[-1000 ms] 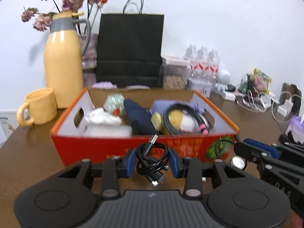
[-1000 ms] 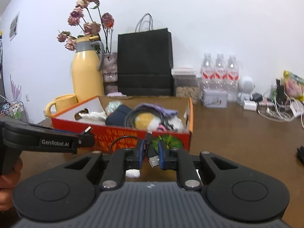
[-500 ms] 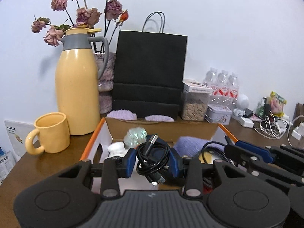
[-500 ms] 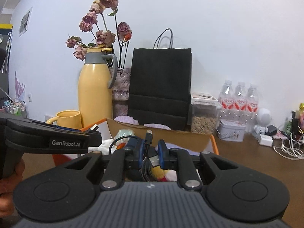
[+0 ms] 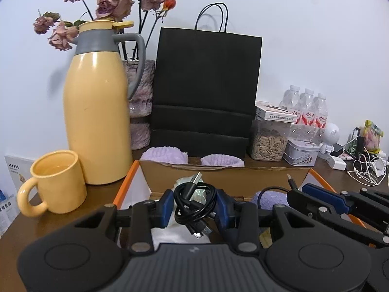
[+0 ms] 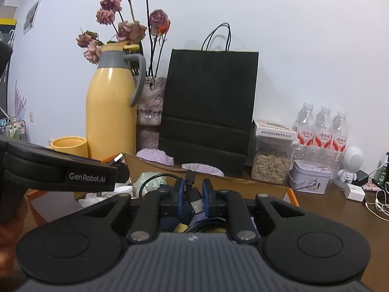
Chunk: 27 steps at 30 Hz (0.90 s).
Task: Organize objects
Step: 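Carry both black cables into the box and open both tools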
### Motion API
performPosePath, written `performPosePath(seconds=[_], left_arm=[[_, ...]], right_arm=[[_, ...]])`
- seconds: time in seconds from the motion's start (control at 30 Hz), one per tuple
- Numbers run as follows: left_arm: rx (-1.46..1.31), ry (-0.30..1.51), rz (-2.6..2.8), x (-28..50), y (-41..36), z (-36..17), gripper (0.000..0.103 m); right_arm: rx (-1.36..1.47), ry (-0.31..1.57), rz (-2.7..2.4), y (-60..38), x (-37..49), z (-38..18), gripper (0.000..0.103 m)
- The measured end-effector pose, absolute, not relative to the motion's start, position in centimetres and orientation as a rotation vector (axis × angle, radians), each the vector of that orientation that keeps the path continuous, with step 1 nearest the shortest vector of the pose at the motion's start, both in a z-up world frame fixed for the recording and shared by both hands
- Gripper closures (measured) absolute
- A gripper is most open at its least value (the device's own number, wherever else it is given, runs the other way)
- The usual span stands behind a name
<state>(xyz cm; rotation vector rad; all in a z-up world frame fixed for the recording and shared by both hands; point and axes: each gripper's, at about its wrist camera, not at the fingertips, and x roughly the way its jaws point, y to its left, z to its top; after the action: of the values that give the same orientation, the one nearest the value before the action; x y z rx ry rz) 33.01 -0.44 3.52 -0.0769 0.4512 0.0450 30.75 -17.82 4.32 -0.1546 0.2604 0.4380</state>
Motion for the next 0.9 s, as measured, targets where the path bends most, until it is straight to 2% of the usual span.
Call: performPosePath(seconds=[0.23, 0.3, 0.33, 0.37, 0.4, 0.43, 0.47, 0.5, 0.9], left_arm=[[-0.050, 0.435, 0.052, 34.2, -0.6, 3.2, 0.065], [-0.044, 0.431, 0.058, 34.2, -0.5, 3.1, 0.045], [-0.044, 0.426, 0.061, 34.1, -0.4, 3.1, 0.020], [-0.044, 0.416, 0.064, 34.1, -0.3, 3.1, 0.000], [-0.046, 0.399, 0.065, 33.9, -0.2, 3.1, 0.000], [-0.052, 0.380, 0.071, 33.6, -0.1, 3.2, 0.000], [-0.057, 0.377, 0.075, 33.6, 0.0, 3.3, 0.000], [-0.062, 0.379, 0.079, 33.6, 0.0, 3.3, 0.000], [-0.082, 0.378, 0.093, 33.3, 0.3, 3.2, 0.000]], right_arm=[[-0.159, 0.303, 0.427, -17.9, 32.4, 4.0, 0.086], [-0.149, 0.326, 0.419, -18.1, 32.7, 3.9, 0.082], [-0.147, 0.339, 0.415, -18.3, 32.7, 3.9, 0.069], [-0.146, 0.351, 0.416, -18.4, 32.8, 3.9, 0.057], [-0.141, 0.354, 0.421, -18.5, 32.9, 3.9, 0.032], [-0.134, 0.350, 0.426, -18.6, 32.8, 3.9, 0.016], [-0.131, 0.346, 0.428, -18.7, 32.7, 3.9, 0.011], [-0.130, 0.341, 0.428, -18.7, 32.6, 4.0, 0.000], [-0.128, 0.321, 0.434, -18.7, 31.9, 4.6, 0.000]])
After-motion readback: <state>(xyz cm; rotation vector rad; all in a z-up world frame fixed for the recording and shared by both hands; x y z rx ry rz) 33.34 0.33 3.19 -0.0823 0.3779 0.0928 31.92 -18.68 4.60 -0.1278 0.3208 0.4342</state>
